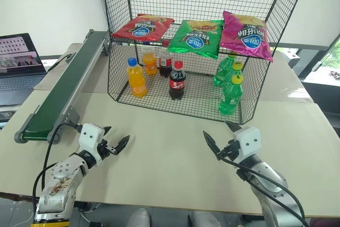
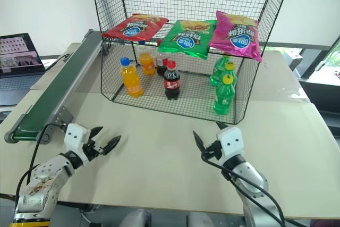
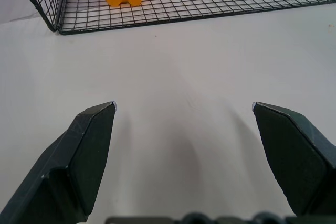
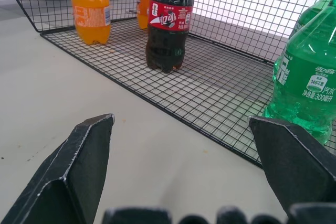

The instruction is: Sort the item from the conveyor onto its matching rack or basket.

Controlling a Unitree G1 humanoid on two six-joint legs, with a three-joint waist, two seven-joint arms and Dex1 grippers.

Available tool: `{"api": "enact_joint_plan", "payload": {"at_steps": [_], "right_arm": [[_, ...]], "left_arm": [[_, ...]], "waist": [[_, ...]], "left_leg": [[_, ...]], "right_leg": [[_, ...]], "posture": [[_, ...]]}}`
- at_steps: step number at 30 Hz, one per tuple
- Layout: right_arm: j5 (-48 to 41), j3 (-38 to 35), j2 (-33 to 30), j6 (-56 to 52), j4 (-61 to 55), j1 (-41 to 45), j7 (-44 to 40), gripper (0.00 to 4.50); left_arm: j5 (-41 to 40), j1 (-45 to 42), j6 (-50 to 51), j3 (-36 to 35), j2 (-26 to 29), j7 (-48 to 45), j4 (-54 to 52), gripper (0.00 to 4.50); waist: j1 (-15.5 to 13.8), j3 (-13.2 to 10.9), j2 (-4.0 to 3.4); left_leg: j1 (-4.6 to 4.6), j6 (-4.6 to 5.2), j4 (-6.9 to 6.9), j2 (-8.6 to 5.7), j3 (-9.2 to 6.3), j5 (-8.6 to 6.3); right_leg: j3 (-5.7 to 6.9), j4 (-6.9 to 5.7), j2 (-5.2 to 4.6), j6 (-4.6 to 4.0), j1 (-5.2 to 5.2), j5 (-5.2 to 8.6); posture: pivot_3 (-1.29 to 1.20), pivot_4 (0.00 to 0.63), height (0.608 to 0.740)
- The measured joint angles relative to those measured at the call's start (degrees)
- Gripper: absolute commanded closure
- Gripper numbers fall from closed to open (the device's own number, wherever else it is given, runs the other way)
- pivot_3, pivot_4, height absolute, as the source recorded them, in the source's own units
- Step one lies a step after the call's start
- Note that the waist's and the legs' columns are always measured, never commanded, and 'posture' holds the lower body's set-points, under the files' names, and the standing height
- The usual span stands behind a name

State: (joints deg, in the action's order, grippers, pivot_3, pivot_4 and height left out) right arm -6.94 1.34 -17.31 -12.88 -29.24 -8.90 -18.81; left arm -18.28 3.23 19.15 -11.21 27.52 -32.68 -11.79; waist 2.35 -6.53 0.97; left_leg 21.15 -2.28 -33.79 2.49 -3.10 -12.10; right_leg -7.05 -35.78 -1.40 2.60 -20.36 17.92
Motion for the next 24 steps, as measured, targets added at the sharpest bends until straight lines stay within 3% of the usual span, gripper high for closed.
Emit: {"api": "enact_joint_plan", "payload": {"at_steps": [24], "right_arm": [[0.03,0.14,0.13,0.34,0.0,0.43,0.16,0.0]], "left_arm": [[0.0,-0.5,0.55,0.17,0.02,0.08,0.0,0.05]], "waist": [[0.04,0.0,0.0]], "left_leg": [[0.0,0.0,0.0,0.0,0.0,0.0]], "right_leg": [[0.0,0.0,0.0,-0.01,0.0,-0.01]], "posture": [[0.0,0.15,0.738]]}}
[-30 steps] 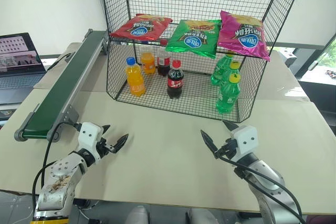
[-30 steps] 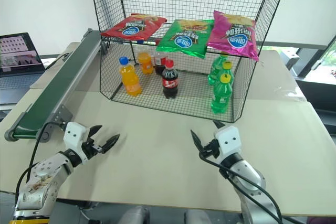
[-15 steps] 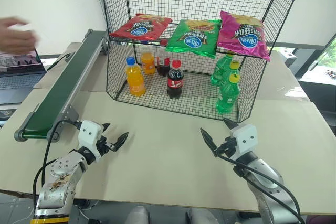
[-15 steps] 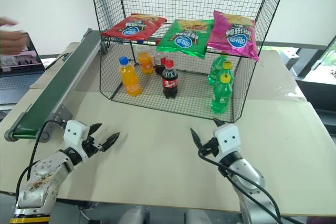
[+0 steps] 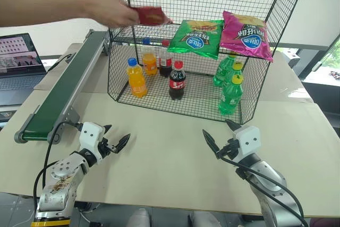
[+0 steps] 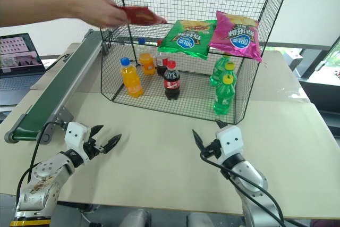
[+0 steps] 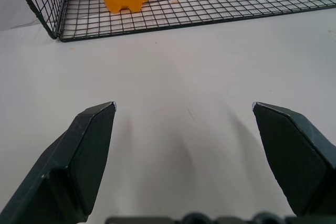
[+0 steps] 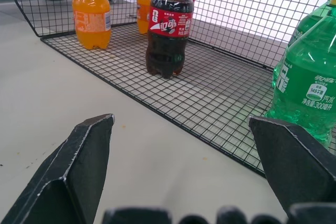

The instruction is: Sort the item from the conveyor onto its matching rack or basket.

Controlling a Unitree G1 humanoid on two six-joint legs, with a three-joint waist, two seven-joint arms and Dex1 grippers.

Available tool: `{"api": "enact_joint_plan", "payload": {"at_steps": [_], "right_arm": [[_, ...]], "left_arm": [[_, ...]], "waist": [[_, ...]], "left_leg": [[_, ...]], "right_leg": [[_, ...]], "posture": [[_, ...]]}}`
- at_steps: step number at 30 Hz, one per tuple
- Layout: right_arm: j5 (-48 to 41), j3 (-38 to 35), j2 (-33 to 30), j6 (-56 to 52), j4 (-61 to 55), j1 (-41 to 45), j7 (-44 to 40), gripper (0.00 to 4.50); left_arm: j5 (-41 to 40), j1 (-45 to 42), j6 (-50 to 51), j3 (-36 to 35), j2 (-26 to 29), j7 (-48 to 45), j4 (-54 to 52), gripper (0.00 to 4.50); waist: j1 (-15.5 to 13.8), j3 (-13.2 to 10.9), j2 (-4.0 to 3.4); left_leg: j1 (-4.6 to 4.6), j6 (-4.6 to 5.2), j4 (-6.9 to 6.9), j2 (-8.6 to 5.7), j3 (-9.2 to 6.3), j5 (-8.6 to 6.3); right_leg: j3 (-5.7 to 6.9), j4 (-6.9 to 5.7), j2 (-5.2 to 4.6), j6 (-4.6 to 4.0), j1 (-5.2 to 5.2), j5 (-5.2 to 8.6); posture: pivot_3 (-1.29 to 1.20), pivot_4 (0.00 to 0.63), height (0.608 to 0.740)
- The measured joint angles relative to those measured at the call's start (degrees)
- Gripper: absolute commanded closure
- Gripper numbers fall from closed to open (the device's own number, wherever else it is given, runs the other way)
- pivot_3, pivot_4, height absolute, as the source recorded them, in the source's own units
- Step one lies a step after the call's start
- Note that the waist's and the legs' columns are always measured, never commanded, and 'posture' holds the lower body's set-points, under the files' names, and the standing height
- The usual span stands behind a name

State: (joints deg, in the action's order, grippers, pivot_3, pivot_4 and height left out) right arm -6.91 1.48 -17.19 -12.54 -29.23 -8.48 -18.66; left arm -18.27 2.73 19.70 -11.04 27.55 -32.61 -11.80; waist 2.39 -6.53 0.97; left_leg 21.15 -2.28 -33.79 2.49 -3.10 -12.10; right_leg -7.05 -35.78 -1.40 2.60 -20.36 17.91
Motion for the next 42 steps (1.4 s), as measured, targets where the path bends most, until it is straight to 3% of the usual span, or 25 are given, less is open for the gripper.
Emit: {"api": "enact_joint_plan", "payload": {"at_steps": [36,42], "right_arm": [[-0.07,0.11,-0.09,0.89,0.51,1.0,-1.75,0.0],[-1.42,0.31,-0.86,0.65,1.98,6.41,-4.54,0.0]], "left_arm": [[-0.19,1.99,0.29,-0.14,-0.27,0.51,-1.29,0.05],[-6.04,4.81,4.04,-3.77,-0.13,-0.08,-6.4,0.05]], "waist": [[-0.01,0.0,0.0],[0.13,-0.01,0.0]], "left_leg": [[0.0,0.0,-0.01,0.0,0.0,0.0],[-0.01,0.0,0.0,0.02,0.0,0.0]], "right_leg": [[0.0,-0.01,0.0,-0.03,0.01,-0.02],[0.0,-0.02,0.01,-0.04,0.01,-0.02]], "posture": [[0.0,0.15,0.738],[0.0,0.15,0.738]]}}
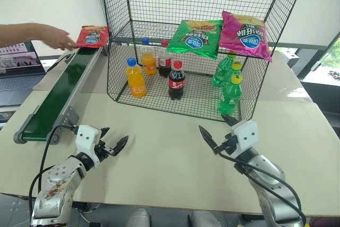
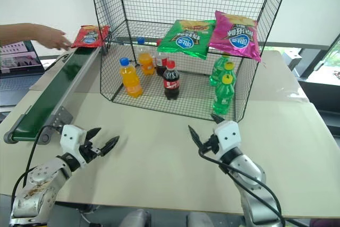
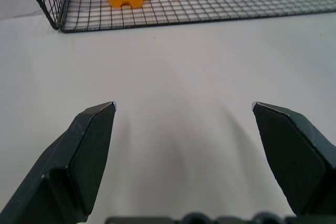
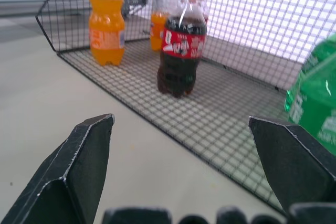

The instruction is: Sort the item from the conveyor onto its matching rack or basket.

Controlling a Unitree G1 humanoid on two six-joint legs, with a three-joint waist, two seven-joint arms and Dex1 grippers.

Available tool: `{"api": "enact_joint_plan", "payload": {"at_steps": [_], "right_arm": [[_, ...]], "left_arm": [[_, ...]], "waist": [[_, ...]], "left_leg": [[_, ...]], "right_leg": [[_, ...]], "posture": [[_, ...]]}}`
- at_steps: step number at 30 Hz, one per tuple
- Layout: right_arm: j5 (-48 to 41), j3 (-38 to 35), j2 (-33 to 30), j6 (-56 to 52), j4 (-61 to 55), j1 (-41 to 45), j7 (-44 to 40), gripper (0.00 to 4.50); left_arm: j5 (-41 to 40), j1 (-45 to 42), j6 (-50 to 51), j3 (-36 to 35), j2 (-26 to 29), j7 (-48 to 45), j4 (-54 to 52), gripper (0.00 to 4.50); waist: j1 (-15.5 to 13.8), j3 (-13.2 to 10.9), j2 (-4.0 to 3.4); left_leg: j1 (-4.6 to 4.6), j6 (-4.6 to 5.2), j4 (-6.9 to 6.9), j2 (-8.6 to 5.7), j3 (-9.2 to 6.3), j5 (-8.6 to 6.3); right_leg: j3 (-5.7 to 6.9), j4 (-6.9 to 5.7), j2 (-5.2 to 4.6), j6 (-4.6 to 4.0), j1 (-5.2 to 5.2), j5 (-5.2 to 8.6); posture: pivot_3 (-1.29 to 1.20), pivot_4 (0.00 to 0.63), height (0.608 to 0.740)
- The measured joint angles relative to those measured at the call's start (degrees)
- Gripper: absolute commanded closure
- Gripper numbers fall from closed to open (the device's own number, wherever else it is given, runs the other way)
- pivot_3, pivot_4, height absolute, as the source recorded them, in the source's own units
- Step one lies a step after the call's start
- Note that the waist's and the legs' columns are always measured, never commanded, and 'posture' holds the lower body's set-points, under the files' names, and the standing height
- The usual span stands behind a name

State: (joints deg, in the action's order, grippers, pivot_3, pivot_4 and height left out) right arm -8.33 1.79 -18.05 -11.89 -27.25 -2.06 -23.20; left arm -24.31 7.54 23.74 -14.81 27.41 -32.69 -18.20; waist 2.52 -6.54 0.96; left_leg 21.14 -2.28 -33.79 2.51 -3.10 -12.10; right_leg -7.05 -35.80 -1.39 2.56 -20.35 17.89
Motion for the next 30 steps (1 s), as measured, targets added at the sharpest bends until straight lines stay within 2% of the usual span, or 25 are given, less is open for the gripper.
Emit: {"api": "enact_joint_plan", "payload": {"at_steps": [4,8,12,15,17,19,21,24,26,28,30], "right_arm": [[-2.48,0.26,-2.31,-1.12,1.09,4.47,-4.38,0.0],[-6.82,1.06,-4.32,-2.95,2.85,10.84,-10.62,0.0],[-13.01,4.47,-3.37,-5.57,5.41,20.12,-17.62,0.0],[-14.94,6.12,-3.19,-5.81,5.89,22.16,-20.79,0.0],[-15.28,6.77,-3.2,-5.77,7.35,22.42,-22.24,0.0],[-14.93,6.88,-3.23,-5.54,9.04,22.45,-22.81,0.0],[-14.19,6.54,-2.77,-5.16,10.33,21.6,-21.33,0.0],[-11.52,6.5,-0.67,-3.9,10.84,16.9,-17.03,0.0],[-9.74,6.56,-0.03,-3.58,10.13,13.45,-14.16,0.0],[-8.78,6.57,0.31,-3.59,9.06,11.58,-12.59,0.0],[-8.93,5.65,-0.98,-3.69,6.61,11.35,-12.52,0.0]], "left_arm": [[-6.31,4.12,4.43,-4.56,0.56,0.08,-6.2,0.05],[-16.98,8.51,9.98,-14.84,-0.97,4.69,-11.85,0.05],[-38.07,9.65,13.59,-25.02,-7.14,19.44,-14.89,0.05],[-45.41,11.19,13.51,-26.38,-9.76,26.28,-16.27,0.05],[-45.86,13.64,12.8,-25.82,-10.89,29.05,-17.93,0.05],[-38.44,17.34,11.96,-21.39,-6.78,27.58,-20.45,0.05],[-25.36,22.12,9.36,-12.8,-0.77,22.84,-23.06,0.05],[-16.01,20.08,5.96,-4.38,-1.0,20.77,-23.68,0.05],[-18.38,15.26,5.11,-5.25,-4.54,23.01,-21.9,0.05],[-24.34,10.84,5.06,-10.45,-6.79,26.72,-18.44,0.05],[-36.42,8.29,6.24,-15.66,-7.52,31.47,-16.13,0.05]], "waist": [[0.11,-0.04,0.02],[0.19,-0.11,0.05],[-0.08,-0.13,0.08],[-0.32,-0.08,0.19],[-0.31,-0.08,0.24],[-0.25,-0.09,0.22],[-0.23,-0.1,0.04],[-0.54,-0.11,-0.12],[-0.48,-0.11,-0.09],[-0.31,-0.12,-0.06],[0.34,-0.14,-0.07]], "left_leg": [[-0.02,0.0,0.0,0.03,0.0,0.0],[-0.05,0.01,-0.01,0.11,-0.01,0.0],[-0.04,0.01,-0.08,0.1,-0.1,0.0],[-0.02,0.01,-0.08,0.03,-0.15,0.0],[-0.01,0.0,-0.08,-0.05,-0.13,-0.01],[-0.05,0.0,-0.07,-0.09,-0.12,0.0],[-0.09,-0.02,-0.04,-0.13,-0.07,0.0],[-0.04,-0.03,-0.04,-0.09,-0.04,0.0],[0.04,-0.02,-0.05,-0.04,-0.03,0.0],[0.02,-0.02,-0.06,0.01,-0.06,0.0],[0.04,0.0,-0.04,0.09,0.0,-0.01]], "right_leg": [[0.0,0.0,0.01,-0.04,0.02,-0.02],[0.03,-0.01,0.04,-0.03,0.06,-0.01],[0.11,-0.03,0.01,0.0,0.12,-0.02],[0.16,0.01,-0.06,-0.22,0.16,-0.14],[0.15,0.03,-0.12,-0.24,0.16,-0.15],[0.14,0.04,-0.08,-0.29,0.13,-0.15],[0.09,0.09,-0.1,-0.61,0.09,0.02],[0.08,0.12,-0.1,-0.81,0.07,0.14],[0.09,0.09,-0.08,-0.58,0.07,0.01],[0.11,-0.01,-0.01,-0.36,0.04,-0.08],[0.09,-0.02,0.01,-0.29,0.05,-0.06]], "posture": [[0.0,0.15,0.738],[0.0,0.15,0.738],[0.0,0.15,0.738],[0.0,0.15,0.738],[0.0,0.15,0.738],[0.0,0.15,0.738],[0.0,0.15,0.738],[0.0,0.15,0.738],[0.0,0.15,0.738],[0.0,0.15,0.738],[0.0,0.15,0.738]]}}
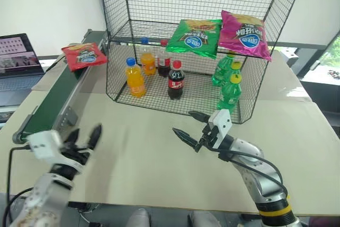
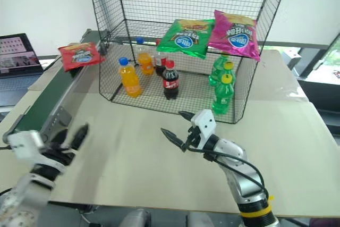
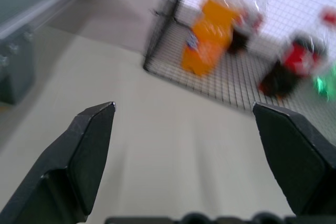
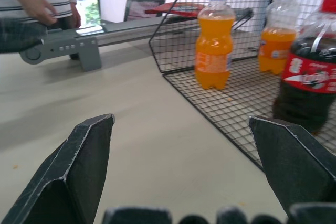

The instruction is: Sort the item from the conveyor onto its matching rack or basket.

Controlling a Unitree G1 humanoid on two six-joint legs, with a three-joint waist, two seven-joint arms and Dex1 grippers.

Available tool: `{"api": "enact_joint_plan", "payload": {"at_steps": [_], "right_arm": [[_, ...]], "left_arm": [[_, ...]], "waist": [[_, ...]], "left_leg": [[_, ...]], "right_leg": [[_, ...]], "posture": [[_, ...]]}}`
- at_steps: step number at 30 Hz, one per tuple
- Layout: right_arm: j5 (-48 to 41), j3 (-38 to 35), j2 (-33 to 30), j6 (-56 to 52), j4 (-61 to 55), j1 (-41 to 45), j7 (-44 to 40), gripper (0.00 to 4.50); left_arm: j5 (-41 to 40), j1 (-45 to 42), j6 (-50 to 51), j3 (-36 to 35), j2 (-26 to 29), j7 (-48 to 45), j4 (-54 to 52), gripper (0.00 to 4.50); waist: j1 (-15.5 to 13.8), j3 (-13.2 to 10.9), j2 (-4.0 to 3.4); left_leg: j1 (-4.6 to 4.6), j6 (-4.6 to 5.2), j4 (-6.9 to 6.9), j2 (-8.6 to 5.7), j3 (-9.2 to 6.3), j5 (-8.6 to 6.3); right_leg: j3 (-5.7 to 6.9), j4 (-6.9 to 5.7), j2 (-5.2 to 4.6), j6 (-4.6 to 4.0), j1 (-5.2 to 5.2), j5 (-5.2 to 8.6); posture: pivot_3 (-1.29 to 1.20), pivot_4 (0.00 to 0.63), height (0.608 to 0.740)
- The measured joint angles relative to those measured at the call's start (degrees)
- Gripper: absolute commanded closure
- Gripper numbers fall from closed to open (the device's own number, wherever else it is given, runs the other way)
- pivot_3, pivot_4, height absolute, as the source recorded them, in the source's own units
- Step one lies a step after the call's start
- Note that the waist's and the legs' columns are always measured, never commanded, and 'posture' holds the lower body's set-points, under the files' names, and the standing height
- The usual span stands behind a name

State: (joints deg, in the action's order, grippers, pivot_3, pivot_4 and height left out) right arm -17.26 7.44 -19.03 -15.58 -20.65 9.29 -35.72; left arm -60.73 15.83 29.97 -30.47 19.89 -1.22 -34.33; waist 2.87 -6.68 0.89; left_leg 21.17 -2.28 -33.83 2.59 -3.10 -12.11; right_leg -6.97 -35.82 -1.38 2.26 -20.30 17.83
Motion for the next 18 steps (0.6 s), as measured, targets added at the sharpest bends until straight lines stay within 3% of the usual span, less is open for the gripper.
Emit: {"api": "enact_joint_plan", "payload": {"at_steps": [7,13,18], "right_arm": [[-9.46,-2.33,-7.69,-4.44,-3.8,10.04,-9.88,0.0],[-13.93,-1.94,-8.7,-7.91,-4.12,15.61,-13.86,0.0],[-15.74,-1.0,-8.38,-8.85,-3.3,18.62,-16.21,0.0]], "left_arm": [[-29.93,-4.07,-3.15,-6.18,-2.34,13.56,2.08,0.05],[-38.6,-1.19,-7.63,-8.54,-5.13,18.12,2.55,0.05],[-39.78,0.79,-10.29,-9.37,-6.67,18.0,3.04,0.05]], "waist": [[-0.43,-0.06,0.11],[-0.65,-0.04,0.11],[-1.08,-0.06,0.13]], "left_leg": [[-0.1,0.01,-0.08,-0.05,-0.12,-0.01],[-0.08,0.01,-0.06,-0.13,-0.05,-0.01],[-0.09,-0.01,-0.07,-0.12,-0.12,0.0]], "right_leg": [[0.02,0.01,0.05,0.18,0.13,0.03],[-0.03,0.1,-0.03,0.02,0.13,-0.05],[0.03,0.11,0.02,0.0,0.12,-0.04]], "posture": [[0.0,0.15,0.738],[0.0,0.15,0.738],[0.0,0.15,0.738]]}}
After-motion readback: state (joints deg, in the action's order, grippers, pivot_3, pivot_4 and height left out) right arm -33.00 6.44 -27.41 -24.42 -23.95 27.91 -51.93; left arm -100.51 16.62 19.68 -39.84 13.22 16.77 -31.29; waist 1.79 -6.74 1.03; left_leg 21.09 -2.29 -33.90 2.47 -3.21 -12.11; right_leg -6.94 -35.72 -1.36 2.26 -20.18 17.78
